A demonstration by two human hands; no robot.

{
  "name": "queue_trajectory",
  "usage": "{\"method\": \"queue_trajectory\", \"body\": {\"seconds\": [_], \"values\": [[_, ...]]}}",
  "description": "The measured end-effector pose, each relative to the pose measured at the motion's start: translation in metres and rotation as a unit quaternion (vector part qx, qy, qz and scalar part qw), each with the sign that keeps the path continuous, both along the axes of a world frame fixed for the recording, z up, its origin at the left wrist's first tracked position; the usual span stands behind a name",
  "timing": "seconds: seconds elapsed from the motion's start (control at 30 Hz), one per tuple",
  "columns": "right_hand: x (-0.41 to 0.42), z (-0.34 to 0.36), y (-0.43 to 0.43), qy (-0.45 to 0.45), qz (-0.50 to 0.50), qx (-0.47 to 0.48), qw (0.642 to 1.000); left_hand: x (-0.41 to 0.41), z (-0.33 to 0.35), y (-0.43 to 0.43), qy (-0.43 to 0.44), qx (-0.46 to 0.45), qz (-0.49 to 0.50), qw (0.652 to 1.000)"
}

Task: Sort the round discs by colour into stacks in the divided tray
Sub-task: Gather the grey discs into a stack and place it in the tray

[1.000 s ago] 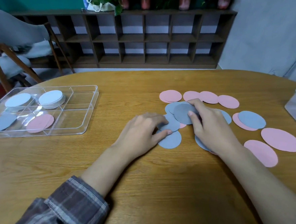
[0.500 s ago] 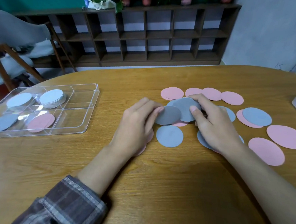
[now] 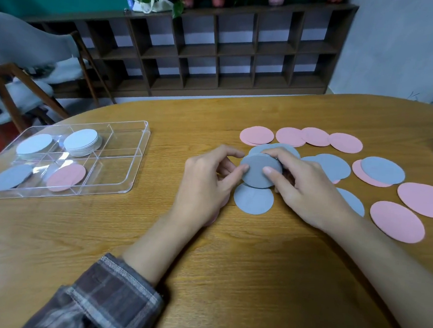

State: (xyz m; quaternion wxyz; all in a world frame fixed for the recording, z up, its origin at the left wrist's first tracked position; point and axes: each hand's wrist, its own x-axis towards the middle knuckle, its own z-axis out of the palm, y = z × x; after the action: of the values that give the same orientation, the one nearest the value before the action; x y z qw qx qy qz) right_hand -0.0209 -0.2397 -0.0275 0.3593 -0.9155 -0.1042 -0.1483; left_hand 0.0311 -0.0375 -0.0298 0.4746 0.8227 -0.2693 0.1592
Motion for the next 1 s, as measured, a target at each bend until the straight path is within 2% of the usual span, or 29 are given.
{"method": "queue_trajectory", "body": {"seconds": [0.17,0.33,0.53,0.7,0.87,1.0], "values": [[0.001,0.003,-0.009,-0.029,-0.047,-0.036,0.998,-0.002,-0.001,0.000,0.013,0.044,-0.033,0.998],[0.001,0.006,-0.018,-0.035,-0.086,-0.102,0.990,-0.002,-0.008,0.001,-0.002,0.202,-0.103,0.974],[-0.002,0.009,-0.016,-0.016,-0.090,-0.142,0.986,-0.003,-0.007,0.004,-0.032,0.240,-0.098,0.965],[-0.001,0.007,-0.015,-0.016,-0.090,-0.126,0.988,-0.004,-0.001,0.005,-0.045,0.226,-0.079,0.970],[-0.003,0.007,-0.015,-0.010,-0.086,-0.115,0.990,-0.001,-0.001,0.006,-0.096,0.165,-0.071,0.979],[-0.002,0.006,-0.013,0.000,-0.076,-0.066,0.995,0.004,-0.002,0.006,-0.124,0.125,-0.056,0.983]]}}
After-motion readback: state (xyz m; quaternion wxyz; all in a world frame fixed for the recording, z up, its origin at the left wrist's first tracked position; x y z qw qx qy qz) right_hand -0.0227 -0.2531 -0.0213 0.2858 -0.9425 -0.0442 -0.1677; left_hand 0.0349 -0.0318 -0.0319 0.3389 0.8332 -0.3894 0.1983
